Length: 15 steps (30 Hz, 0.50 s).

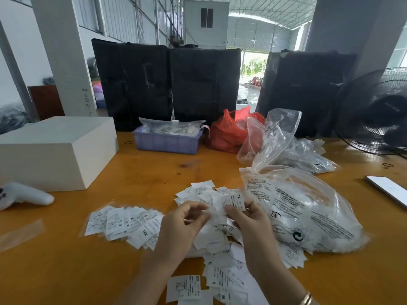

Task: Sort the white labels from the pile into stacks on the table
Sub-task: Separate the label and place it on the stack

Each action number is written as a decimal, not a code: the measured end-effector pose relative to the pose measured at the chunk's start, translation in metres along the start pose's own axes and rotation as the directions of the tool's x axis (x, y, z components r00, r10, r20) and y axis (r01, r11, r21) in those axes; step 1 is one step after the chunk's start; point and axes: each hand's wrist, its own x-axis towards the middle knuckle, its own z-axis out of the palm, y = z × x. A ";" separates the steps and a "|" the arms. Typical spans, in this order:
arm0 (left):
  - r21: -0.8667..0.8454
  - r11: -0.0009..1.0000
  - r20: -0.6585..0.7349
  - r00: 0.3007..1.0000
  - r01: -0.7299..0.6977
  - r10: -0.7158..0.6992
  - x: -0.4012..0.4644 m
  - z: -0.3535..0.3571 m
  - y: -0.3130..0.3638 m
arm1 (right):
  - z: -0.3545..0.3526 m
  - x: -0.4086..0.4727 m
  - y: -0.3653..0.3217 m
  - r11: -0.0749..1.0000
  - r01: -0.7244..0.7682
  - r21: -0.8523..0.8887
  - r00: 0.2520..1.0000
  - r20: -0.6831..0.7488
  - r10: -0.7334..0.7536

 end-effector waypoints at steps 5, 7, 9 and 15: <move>-0.027 1.000 -0.002 1.000 0.007 -0.007 0.000 0.000 0.001 | -0.001 0.001 0.001 0.999 0.040 0.007 0.999 -0.025 -0.040; -0.052 0.998 -0.007 1.000 0.020 -0.021 0.000 -0.001 0.001 | -0.002 0.002 0.000 0.997 0.064 0.040 0.997 -0.037 -0.063; -0.080 0.996 -0.026 0.999 0.030 -0.032 0.001 -0.002 0.001 | -0.004 0.002 -0.005 0.990 0.093 0.108 0.996 -0.003 -0.093; -0.149 0.988 -0.026 0.998 0.044 -0.049 0.003 -0.009 0.004 | -0.010 0.001 -0.013 0.992 0.103 -0.074 0.984 0.150 -0.091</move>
